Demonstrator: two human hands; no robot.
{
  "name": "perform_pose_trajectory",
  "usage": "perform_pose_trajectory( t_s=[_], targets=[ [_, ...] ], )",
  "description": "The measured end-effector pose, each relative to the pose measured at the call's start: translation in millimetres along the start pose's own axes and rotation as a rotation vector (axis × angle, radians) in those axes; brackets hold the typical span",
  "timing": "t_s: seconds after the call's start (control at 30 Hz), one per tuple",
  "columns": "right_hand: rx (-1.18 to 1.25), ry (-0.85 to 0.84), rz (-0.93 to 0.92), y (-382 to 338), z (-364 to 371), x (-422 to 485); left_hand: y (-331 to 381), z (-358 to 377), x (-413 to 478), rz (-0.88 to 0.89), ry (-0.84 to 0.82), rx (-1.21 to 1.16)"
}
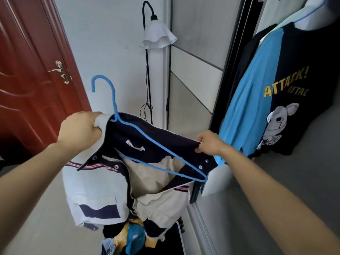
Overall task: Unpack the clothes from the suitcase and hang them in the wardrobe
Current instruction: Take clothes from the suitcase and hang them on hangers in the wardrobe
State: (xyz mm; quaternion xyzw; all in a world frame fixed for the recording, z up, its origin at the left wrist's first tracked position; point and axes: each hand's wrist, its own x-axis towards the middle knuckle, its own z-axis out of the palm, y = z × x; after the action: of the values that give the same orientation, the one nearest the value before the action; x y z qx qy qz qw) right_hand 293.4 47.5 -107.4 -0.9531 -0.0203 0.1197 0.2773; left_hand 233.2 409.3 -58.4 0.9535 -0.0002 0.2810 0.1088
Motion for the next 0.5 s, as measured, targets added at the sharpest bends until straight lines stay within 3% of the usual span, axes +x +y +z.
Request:
perform_pose_trajectory(
  t_s=[0.03,0.1,0.2,0.27,0.33,0.43,0.5],
  targets=[
    [-0.044,0.116,0.018,3.0,12.7,5.3,-0.2,1.8,-1.5,0.018,-0.002,-0.011],
    [0.19,0.17,0.053,9.7,35.1,11.6,-3.8,3.1,-4.2,0.029,-0.02,-0.014],
    [0.737,0.117,0.126,6.2,43.3,4.8,-16.9,-1.7,-6.9,0.036,-0.047,0.029],
    [0.781,0.054,0.049,1.7,37.1,-1.2,-26.3,-7.1,-8.5,0.032,-0.068,0.049],
    [0.48,0.012,-0.07,2.8,26.2,-3.3,-35.0,-10.3,-11.6,0.05,-0.067,0.062],
    [-0.217,-0.03,-0.164,2.8,15.1,-3.7,-41.9,-8.6,-18.6,0.119,-0.07,0.148],
    [-0.403,-0.008,-0.14,-4.1,11.2,-3.4,-44.2,-5.7,-21.3,0.168,-0.09,0.234]
  ],
)
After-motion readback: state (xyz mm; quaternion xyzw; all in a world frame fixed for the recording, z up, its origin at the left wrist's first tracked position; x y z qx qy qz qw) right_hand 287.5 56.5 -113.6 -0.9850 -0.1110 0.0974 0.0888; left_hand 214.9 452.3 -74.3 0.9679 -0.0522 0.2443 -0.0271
